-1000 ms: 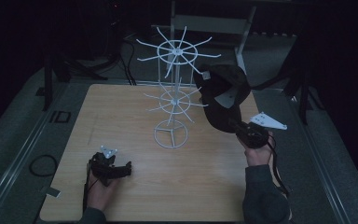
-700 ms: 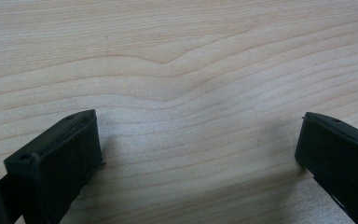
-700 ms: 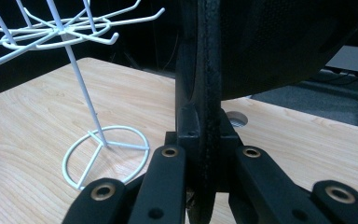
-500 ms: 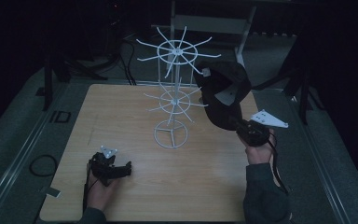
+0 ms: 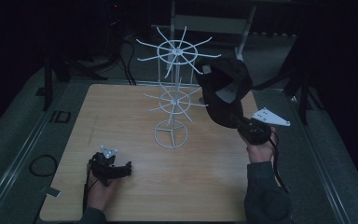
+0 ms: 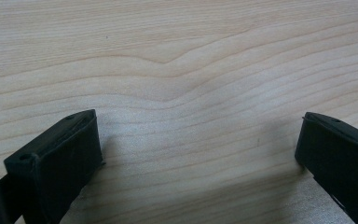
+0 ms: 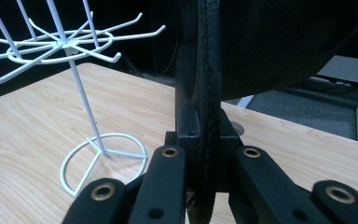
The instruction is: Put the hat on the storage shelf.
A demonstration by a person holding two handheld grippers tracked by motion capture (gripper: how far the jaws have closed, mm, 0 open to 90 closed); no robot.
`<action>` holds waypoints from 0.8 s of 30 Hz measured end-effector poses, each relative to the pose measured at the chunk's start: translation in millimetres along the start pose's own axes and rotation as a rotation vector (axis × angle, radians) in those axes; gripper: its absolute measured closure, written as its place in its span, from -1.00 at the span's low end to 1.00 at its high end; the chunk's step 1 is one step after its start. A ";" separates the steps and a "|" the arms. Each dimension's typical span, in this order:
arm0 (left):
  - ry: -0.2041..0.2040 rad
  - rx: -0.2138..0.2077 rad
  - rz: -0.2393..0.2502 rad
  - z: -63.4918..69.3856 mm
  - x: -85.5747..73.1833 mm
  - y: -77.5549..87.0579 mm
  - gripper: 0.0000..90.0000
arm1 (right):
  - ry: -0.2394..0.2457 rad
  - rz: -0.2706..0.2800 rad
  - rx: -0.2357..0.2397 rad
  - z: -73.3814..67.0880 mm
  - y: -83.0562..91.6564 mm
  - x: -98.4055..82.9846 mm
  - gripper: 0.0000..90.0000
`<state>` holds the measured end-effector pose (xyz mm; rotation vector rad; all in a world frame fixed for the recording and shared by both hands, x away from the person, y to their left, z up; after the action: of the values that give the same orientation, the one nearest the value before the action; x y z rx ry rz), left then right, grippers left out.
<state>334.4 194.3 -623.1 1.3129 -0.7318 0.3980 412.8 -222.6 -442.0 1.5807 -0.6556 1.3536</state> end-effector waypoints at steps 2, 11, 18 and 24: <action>0.000 0.000 0.000 0.0 0.0 0.0 -1.00 | 0.002 0.003 0.001 -0.1 0.4 1.3 0.92; 0.000 0.000 0.000 0.0 0.0 0.0 -1.00 | 0.012 0.016 0.001 -0.3 1.6 6.8 0.92; 0.000 0.000 0.000 0.0 0.0 0.0 -1.00 | 0.019 0.025 0.001 -0.5 2.6 10.6 0.92; 0.000 0.000 0.000 0.0 0.0 0.0 -1.00 | 0.019 0.032 -0.001 -0.7 3.3 13.1 0.92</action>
<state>334.4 194.3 -623.1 1.3129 -0.7316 0.3982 413.0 -221.2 -428.6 1.5601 -0.6725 1.3901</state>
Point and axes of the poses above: each handheld gripper's, and its own axes: y roughly backward along the jaws, x roughly out of its top, z roughly to its right, the point moved 7 cm from there along -y, roughly forward along the jaws, and after that the axes turned 6 degrees about -x, right-handed, at the moved point
